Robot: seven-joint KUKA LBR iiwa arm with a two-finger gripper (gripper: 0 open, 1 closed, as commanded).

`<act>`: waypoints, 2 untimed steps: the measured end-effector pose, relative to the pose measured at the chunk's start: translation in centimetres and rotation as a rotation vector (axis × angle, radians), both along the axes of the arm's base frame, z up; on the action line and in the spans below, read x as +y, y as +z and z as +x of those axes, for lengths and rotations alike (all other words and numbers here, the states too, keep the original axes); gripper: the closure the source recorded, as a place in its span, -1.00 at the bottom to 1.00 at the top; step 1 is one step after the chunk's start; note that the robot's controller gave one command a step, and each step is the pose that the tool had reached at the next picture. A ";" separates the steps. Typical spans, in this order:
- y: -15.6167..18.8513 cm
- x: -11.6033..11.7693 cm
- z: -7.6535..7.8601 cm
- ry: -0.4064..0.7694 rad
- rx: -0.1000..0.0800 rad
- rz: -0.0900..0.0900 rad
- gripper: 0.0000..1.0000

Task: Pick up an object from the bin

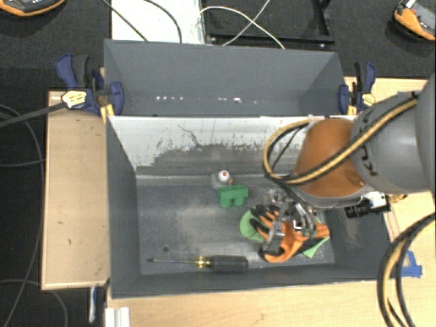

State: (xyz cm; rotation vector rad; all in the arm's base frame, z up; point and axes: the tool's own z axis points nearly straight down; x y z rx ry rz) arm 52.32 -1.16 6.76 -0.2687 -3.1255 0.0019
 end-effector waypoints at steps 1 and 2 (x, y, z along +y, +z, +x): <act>0.3 2.8 -2.8 0.167 -0.010 0.003 -1.00; 0.1 0.0 0.1 0.000 -0.004 0.000 1.00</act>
Offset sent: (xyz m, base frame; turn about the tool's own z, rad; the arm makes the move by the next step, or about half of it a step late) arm 0.0000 0.0000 0.0000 0.0000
